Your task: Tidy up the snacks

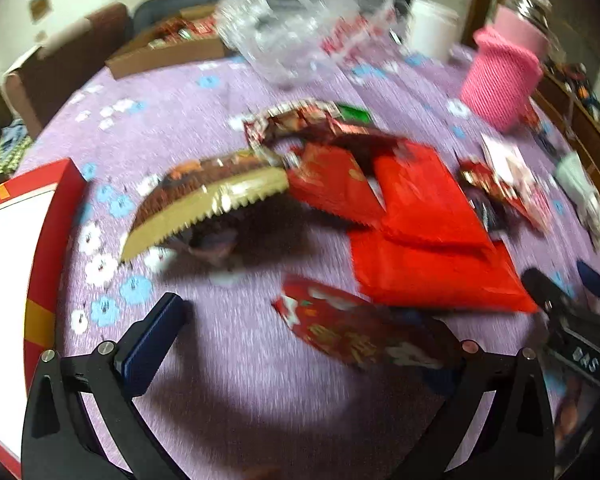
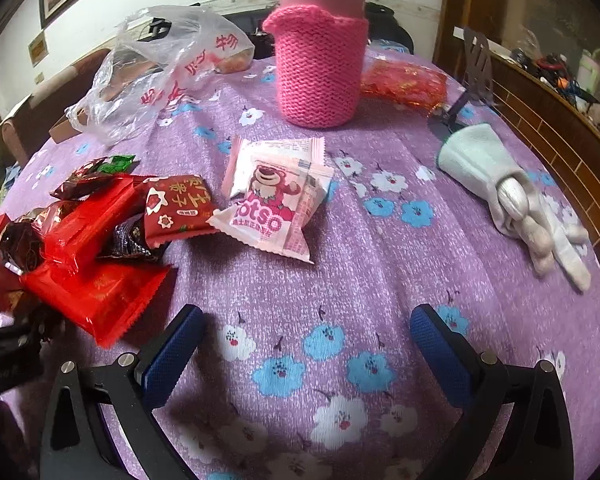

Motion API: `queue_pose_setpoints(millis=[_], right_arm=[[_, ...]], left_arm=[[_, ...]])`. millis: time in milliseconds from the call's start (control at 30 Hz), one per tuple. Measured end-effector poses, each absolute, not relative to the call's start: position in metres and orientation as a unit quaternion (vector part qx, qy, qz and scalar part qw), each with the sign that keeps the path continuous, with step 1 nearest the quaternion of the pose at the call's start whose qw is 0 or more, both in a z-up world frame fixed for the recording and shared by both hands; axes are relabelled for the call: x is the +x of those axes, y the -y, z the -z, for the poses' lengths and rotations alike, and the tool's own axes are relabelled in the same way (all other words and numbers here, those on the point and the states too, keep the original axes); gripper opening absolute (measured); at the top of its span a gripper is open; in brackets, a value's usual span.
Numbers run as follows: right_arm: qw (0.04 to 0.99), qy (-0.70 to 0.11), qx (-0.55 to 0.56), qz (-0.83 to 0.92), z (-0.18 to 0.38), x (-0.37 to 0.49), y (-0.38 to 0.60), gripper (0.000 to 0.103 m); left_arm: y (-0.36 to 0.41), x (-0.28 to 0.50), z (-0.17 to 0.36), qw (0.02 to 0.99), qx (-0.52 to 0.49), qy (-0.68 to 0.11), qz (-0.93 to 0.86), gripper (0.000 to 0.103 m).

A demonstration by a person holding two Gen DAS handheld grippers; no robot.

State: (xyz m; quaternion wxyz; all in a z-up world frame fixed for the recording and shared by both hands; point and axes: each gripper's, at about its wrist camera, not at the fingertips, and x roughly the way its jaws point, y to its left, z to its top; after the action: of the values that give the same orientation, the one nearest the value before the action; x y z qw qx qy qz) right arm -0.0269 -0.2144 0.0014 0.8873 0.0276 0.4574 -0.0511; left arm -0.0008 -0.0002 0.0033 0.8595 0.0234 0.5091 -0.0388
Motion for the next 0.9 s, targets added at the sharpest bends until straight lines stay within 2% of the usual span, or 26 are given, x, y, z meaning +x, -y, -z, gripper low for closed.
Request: queue_pose_setpoints(millis=[67,167,400,700,900], right_arm=[[0.867,-0.496,0.021,0.031,-0.002,-0.022,0.213,0.103],[0.847,-0.528,0.06,0.03,-0.008,-0.031,0.22,0.103],[0.883,-0.452,0.125,-0.001,-0.067,-0.076,0.211,0.103],[0.923,-0.375,0.048,-0.069,-0.13,-0.068,0.148,0.103],[0.93,-0.349,0.019,-0.113,-0.145,-0.06,0.117,0.103]], left_arm=[[-0.001,-0.007,-0.013,0.852,0.037,-0.52,0.056,0.103],[-0.015,-0.032,-0.048,0.873,0.045,-0.481,0.061,0.103],[-0.048,-0.057,-0.108,0.888,0.036,-0.45,0.083,0.103],[-0.072,-0.057,-0.161,0.904,0.063,-0.424,0.002,0.103],[-0.09,-0.066,-0.184,0.912,0.047,-0.406,-0.014,0.103]])
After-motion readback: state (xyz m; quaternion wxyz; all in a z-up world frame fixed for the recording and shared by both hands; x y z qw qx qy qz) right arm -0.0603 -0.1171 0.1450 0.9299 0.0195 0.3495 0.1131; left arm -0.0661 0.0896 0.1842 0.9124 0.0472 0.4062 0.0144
